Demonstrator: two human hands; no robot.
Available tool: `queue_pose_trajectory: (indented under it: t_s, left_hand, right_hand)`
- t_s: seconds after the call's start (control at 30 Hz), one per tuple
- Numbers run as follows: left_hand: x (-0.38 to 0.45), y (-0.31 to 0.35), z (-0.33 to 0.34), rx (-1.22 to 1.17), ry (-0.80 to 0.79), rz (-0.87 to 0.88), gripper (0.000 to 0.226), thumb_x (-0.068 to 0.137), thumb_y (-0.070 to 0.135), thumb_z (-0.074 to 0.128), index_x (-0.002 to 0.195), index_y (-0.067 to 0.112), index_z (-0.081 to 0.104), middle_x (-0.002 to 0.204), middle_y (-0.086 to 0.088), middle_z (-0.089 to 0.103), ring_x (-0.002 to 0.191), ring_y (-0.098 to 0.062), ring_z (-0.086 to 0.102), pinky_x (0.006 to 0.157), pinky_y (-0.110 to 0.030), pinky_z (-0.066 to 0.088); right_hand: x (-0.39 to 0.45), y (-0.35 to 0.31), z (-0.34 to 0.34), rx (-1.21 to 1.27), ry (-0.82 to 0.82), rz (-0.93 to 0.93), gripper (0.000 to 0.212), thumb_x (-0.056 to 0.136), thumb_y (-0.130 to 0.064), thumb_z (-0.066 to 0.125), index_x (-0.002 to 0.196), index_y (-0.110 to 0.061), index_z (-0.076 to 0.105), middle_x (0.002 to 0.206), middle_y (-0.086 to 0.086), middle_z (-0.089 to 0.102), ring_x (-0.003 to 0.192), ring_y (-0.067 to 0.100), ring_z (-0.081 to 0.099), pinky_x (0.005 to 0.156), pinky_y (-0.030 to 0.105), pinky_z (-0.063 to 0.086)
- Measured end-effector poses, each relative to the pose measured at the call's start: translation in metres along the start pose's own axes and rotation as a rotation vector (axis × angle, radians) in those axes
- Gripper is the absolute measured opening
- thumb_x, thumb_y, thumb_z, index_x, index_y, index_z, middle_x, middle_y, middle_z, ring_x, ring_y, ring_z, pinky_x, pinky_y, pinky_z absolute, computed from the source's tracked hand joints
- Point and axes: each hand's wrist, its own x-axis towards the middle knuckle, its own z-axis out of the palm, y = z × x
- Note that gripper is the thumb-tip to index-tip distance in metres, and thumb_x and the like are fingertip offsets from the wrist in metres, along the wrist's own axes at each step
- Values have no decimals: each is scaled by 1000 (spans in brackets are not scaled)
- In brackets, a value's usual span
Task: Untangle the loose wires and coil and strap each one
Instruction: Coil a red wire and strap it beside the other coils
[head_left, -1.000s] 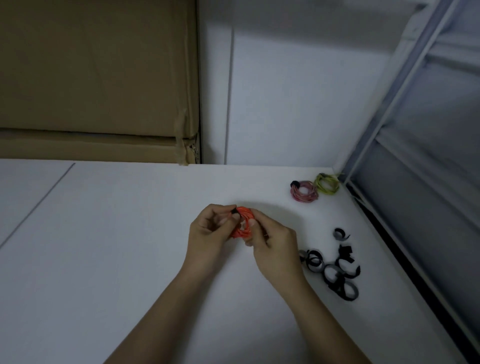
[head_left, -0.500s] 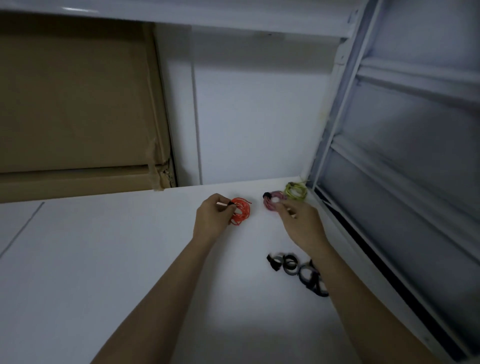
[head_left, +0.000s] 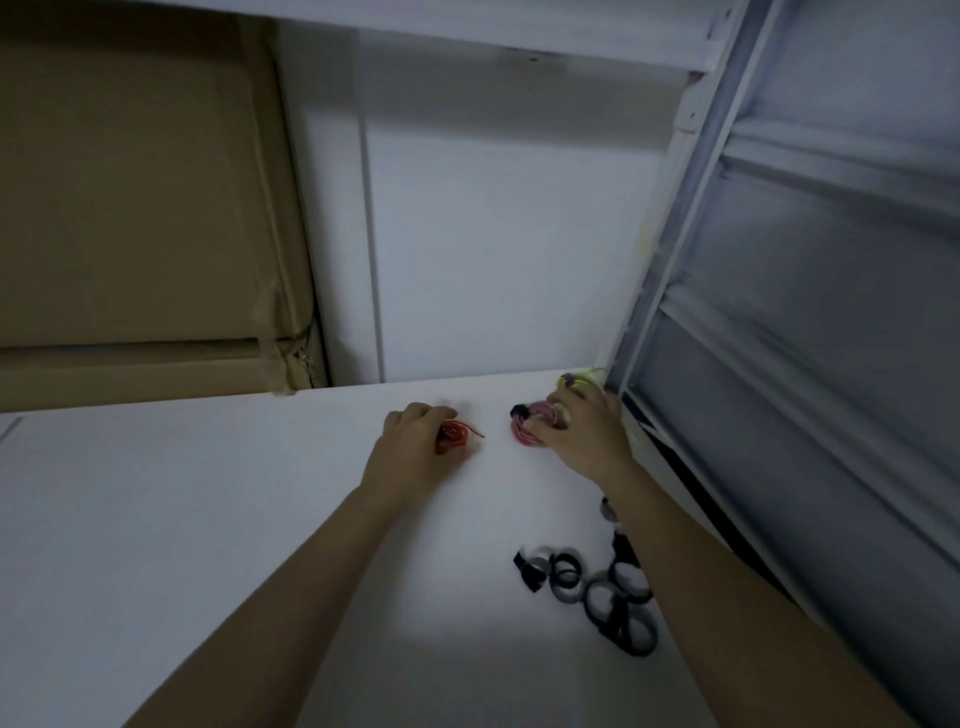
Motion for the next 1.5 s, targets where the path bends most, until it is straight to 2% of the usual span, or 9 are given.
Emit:
queue_pose_trajectory:
  t_s: [0.13, 0.37, 0.53, 0.63, 0.73, 0.87, 1.0, 1.13, 1.5]
  left_hand:
    - [19, 10, 7, 16, 3, -14, 43, 91, 34, 61, 130, 17, 53, 127, -7, 52, 118, -31, 40, 96, -33, 36]
    - [61, 26, 15, -60, 1, -75, 49, 90, 29, 63, 135, 15, 48, 136, -9, 47, 126, -31, 36, 102, -35, 35]
    - [63, 28, 13, -22, -45, -80, 61, 88, 36, 65, 140, 16, 40, 141, -8, 42, 129, -32, 35, 103, -41, 37]
    - [55, 27, 6, 13, -30, -69, 62, 88, 37, 65, 141, 16, 41, 144, -8, 39, 129, -33, 36, 104, -40, 36]
    - [36, 19, -6, 138, 71, -42, 49, 93, 33, 59, 137, 17, 46, 141, -7, 44, 126, -30, 42, 101, -38, 37]
    - [-2, 3, -35, 297, 150, -56, 38, 95, 31, 53, 131, 19, 51, 132, -6, 54, 119, -26, 50, 97, -35, 39]
    - [-53, -15, -76, 453, 237, -189, 33, 94, 28, 49, 126, 17, 53, 127, -6, 57, 116, -27, 52, 94, -35, 37]
    - [-124, -43, -127, 521, 286, -396, 33, 96, 26, 47, 126, 14, 47, 124, -7, 54, 112, -27, 51, 87, -35, 43]
    - [-392, -116, -248, 532, 537, -943, 38, 95, 31, 50, 129, 14, 46, 130, -11, 49, 115, -33, 49, 89, -40, 46]
  right_hand:
    - [4, 9, 3, 4, -2, 14, 54, 80, -55, 65, 122, -23, 58, 140, 0, 42, 132, 26, 24, 106, 37, 28]
    - [4, 9, 8, 6, 55, 28, 57, 83, -51, 62, 129, -19, 55, 142, -1, 40, 132, 24, 21, 103, 36, 29]
    - [2, 7, 3, 10, 6, 2, 41, 91, -44, 55, 122, -18, 61, 144, 1, 39, 135, 23, 21, 102, 36, 29]
    - [-2, 6, -3, -1, -22, -38, 41, 92, -42, 55, 124, -16, 59, 147, 3, 38, 137, 24, 26, 104, 37, 28]
    - [-12, 1, -12, 28, 36, -69, 41, 91, -34, 60, 126, -11, 59, 144, 5, 43, 133, 28, 33, 104, 36, 33]
    - [-22, -23, -26, 14, 97, -187, 26, 91, -18, 57, 113, -9, 66, 122, 11, 58, 115, 29, 49, 93, 32, 40]
    - [-31, -76, -24, -19, 46, -396, 24, 93, -18, 55, 113, -13, 66, 115, 8, 59, 109, 27, 50, 83, 32, 42]
    - [-47, -157, -4, 21, -50, -605, 24, 93, -19, 55, 114, -14, 64, 111, 5, 56, 110, 23, 49, 83, 33, 47]
    - [-200, -409, 60, 33, -281, -1154, 36, 94, -24, 51, 130, -21, 50, 133, 4, 43, 121, 23, 41, 84, 34, 42]
